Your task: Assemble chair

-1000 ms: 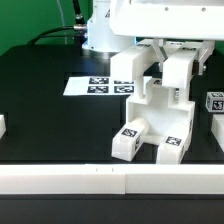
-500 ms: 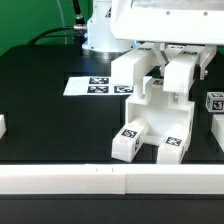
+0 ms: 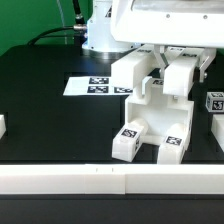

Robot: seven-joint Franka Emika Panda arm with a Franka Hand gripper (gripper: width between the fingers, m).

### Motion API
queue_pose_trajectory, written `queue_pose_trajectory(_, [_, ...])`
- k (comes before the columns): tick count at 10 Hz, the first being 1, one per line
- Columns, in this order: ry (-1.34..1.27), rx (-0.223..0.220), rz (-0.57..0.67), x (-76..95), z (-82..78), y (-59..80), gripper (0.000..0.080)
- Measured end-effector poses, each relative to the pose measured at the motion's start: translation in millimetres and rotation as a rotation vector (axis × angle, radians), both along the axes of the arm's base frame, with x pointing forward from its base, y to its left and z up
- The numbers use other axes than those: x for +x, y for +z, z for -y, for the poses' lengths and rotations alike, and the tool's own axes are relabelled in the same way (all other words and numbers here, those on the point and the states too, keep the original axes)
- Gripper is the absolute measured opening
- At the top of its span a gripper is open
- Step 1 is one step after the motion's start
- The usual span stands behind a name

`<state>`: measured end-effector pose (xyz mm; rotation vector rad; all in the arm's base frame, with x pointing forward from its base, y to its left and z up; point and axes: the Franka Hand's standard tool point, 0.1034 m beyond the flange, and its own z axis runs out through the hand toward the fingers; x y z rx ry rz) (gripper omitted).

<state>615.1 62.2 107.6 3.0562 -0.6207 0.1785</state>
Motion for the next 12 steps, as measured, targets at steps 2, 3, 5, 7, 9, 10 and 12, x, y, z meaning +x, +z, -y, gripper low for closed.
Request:
queue_pose_trajectory(2, [0.001, -0.003, -0.004, -0.4, 0.4, -3.7, 0.0289])
queue_pose_trajectory(3, [0.001, -0.005, -0.009, -1.4, 0.5, -6.6, 0.0289])
queue_pose_trajectory(5, [0.004, -0.011, -0.004, 0.0, 1.1, -10.5, 0.0289])
queue_pose_trajectory(7, [0.005, -0.013, 0.014, 3.3, 1.6, -10.5, 0.0289])
queue_pose_trajectory(9, [0.005, -0.013, 0.016, 4.0, 1.9, -10.6, 0.0289])
queue_pose_trajectory(10, [0.008, -0.014, 0.019, 4.8, 2.1, -10.9, 0.0289])
queue_pose_trajectory(12, [0.011, -0.015, 0.023, 5.8, 2.1, -10.6, 0.0289])
